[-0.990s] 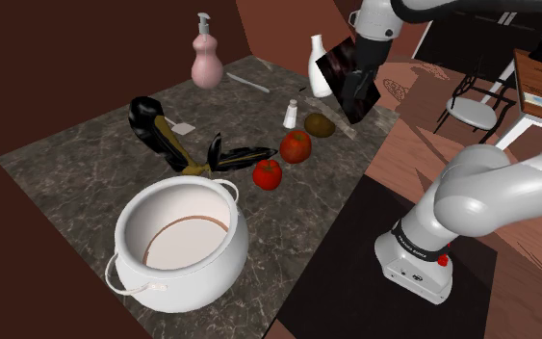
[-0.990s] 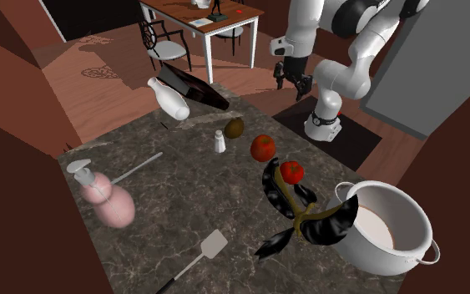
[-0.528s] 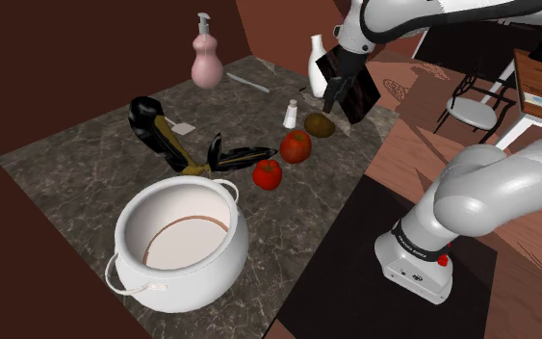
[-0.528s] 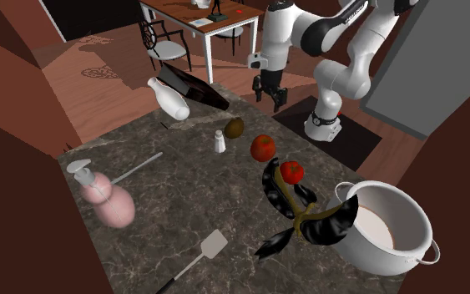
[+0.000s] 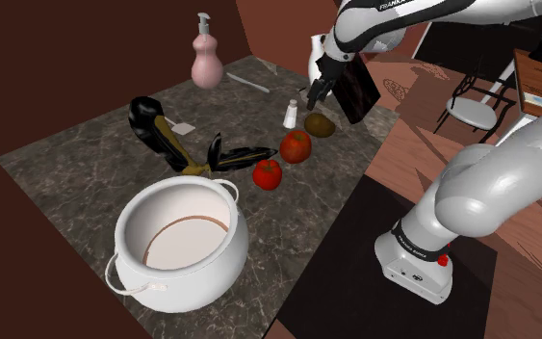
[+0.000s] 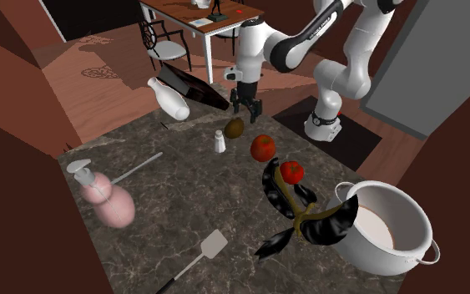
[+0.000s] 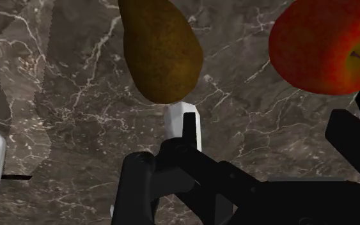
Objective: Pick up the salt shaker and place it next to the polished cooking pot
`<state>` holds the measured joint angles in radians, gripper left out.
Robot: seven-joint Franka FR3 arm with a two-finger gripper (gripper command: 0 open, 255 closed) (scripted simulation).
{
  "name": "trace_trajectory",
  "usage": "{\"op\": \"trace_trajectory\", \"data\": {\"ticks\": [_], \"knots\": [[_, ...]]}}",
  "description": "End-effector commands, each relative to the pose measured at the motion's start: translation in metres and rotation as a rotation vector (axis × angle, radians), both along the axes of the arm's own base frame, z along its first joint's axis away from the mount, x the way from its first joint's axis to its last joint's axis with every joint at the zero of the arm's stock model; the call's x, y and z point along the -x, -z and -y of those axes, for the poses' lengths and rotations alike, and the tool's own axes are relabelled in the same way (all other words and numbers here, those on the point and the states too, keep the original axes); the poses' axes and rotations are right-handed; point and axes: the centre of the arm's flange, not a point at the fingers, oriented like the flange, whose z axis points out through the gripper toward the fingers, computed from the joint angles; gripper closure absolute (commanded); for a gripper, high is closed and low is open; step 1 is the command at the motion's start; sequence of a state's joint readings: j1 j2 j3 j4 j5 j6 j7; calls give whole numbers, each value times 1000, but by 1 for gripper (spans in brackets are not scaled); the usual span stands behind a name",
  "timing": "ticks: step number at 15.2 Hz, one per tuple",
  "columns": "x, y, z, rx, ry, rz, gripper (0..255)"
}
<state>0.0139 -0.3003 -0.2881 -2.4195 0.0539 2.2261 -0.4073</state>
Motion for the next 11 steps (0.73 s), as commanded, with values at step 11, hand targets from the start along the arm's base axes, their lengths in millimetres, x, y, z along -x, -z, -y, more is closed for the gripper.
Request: {"op": "trace_trajectory", "data": {"ticks": [11], "knots": [[-76,70,51,-51,-31,103,0]]}}
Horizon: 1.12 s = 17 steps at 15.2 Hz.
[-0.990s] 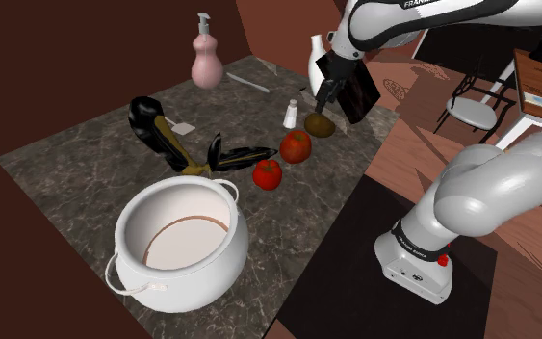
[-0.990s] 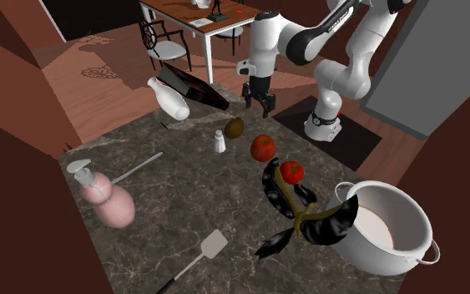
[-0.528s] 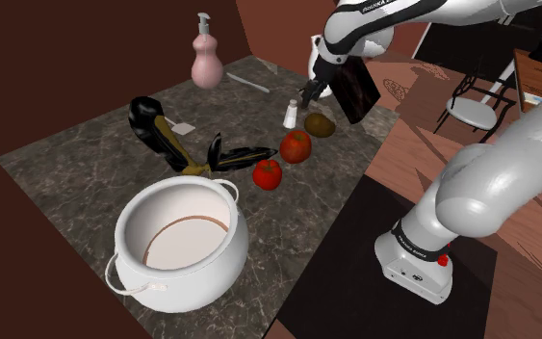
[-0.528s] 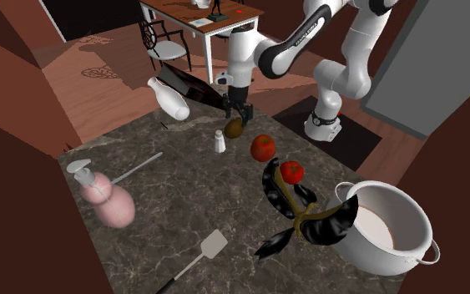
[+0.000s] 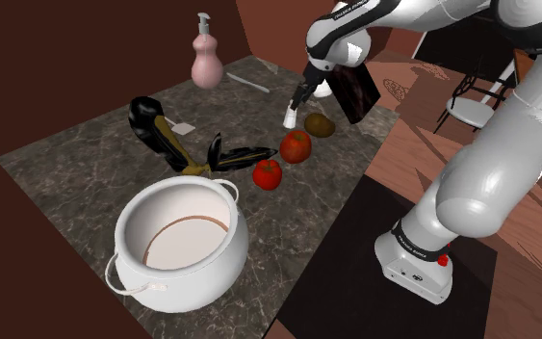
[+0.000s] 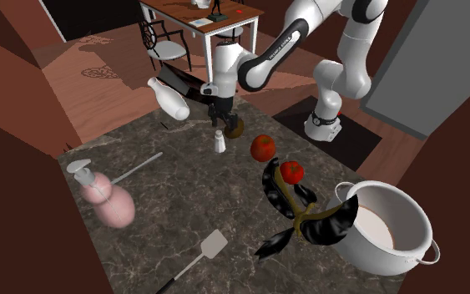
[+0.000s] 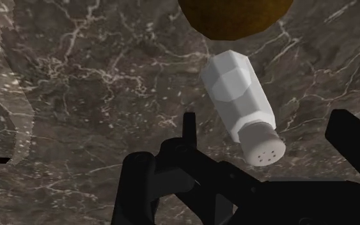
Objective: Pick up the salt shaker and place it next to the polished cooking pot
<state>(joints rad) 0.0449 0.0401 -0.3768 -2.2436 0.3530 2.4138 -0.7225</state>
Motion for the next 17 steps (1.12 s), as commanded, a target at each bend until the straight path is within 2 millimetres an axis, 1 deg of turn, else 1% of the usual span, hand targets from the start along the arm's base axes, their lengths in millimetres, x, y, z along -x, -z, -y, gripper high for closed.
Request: {"op": "trace_trajectory", "data": {"ticks": [1,4,12,13,17], "knots": [[-4,11,0,0,0,2,0],[-8,30,-3,0,0,2,0],[-8,30,-3,0,0,2,0],[-8,30,-3,0,0,2,255],[-8,30,-3,0,0,2,255]]}}
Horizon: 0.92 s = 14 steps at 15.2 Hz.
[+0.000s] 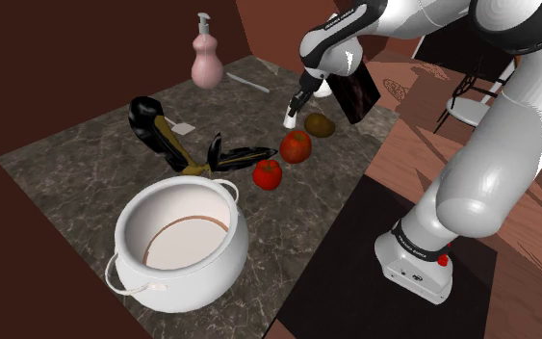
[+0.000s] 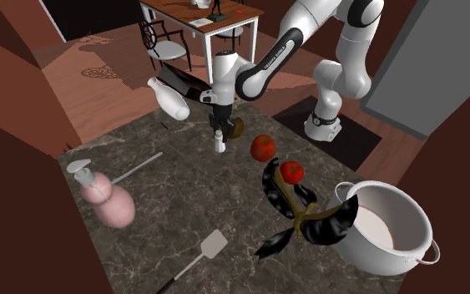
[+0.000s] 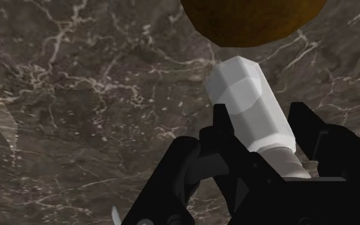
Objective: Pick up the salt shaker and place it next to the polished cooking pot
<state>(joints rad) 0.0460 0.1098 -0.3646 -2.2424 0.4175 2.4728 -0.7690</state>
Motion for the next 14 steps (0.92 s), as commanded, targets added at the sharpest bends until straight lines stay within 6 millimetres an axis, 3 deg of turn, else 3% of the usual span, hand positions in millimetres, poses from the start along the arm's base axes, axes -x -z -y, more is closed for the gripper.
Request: {"op": "trace_trajectory", "data": {"ticks": [1,5,14], "knots": [[0,0,0,0,-1,-1,255],[0,0,0,0,-1,-1,255],[0,-47,0,0,-1,-1,255]]}}
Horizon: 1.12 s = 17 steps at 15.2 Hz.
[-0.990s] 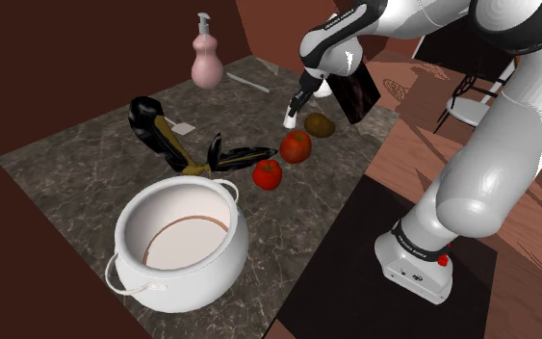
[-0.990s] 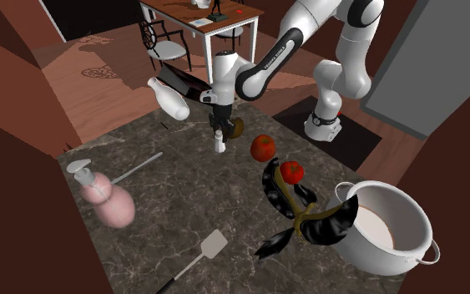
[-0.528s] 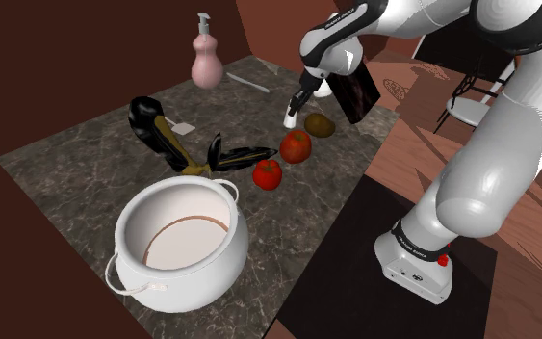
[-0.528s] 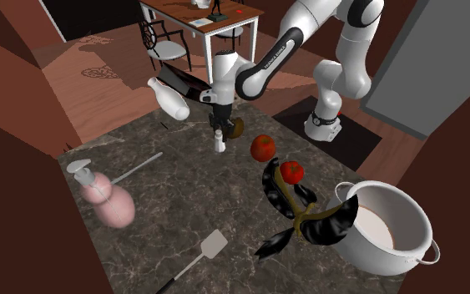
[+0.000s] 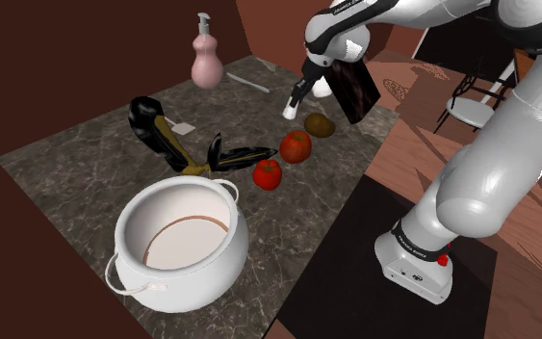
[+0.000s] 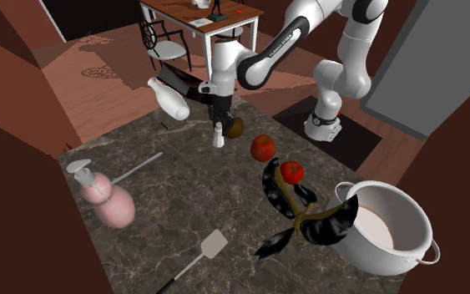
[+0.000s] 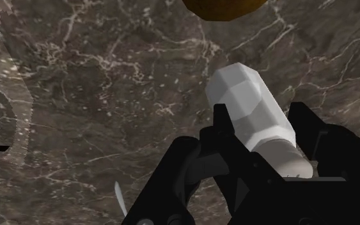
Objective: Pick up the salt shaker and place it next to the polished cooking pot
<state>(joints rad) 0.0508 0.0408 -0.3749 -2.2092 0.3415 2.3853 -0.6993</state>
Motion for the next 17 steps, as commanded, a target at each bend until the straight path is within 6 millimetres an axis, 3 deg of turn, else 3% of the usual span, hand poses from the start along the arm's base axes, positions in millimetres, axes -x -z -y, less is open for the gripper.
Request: {"op": "trace_trajectory", "data": {"ticks": [1,17], "knots": [[1,-11,0,0,0,0,255],[1,-95,0,0,0,0,255]]}}
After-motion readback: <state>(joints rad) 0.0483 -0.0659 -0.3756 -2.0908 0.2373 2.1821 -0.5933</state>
